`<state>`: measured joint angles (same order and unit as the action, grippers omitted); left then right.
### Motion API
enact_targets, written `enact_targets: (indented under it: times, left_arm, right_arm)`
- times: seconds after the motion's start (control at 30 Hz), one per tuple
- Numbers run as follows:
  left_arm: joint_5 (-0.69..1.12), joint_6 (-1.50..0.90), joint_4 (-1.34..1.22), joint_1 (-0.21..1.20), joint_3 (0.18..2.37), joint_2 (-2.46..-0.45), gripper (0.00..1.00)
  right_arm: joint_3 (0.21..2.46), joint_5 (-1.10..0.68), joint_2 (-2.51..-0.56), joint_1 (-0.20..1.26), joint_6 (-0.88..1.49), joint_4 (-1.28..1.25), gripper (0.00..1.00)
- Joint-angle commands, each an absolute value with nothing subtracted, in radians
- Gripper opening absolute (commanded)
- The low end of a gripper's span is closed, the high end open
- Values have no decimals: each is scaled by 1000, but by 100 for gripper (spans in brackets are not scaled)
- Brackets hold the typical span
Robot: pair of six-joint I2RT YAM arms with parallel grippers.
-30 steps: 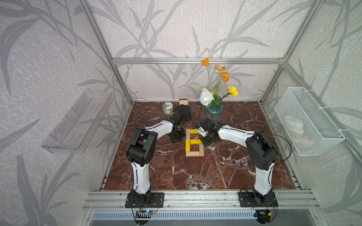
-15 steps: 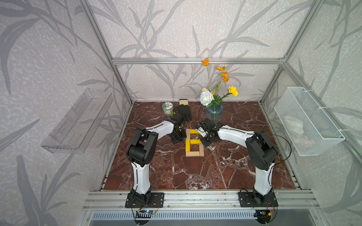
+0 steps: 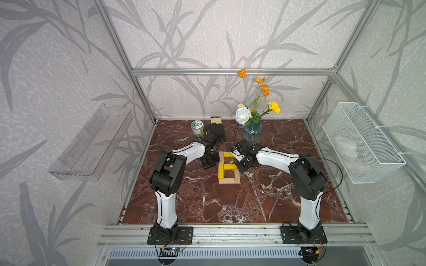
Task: Assemble the number 6 with building blocks
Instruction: Adjust the building block at the center of the board.
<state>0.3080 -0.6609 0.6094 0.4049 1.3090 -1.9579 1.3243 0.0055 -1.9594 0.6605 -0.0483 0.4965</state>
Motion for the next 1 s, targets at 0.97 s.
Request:
enact_targets:
  times: [0.97]
  left_arm:
    - [308, -632, 646, 426, 1356, -1983, 0]
  right_arm:
    - [1310, -2, -1974, 675, -28, 484, 0]
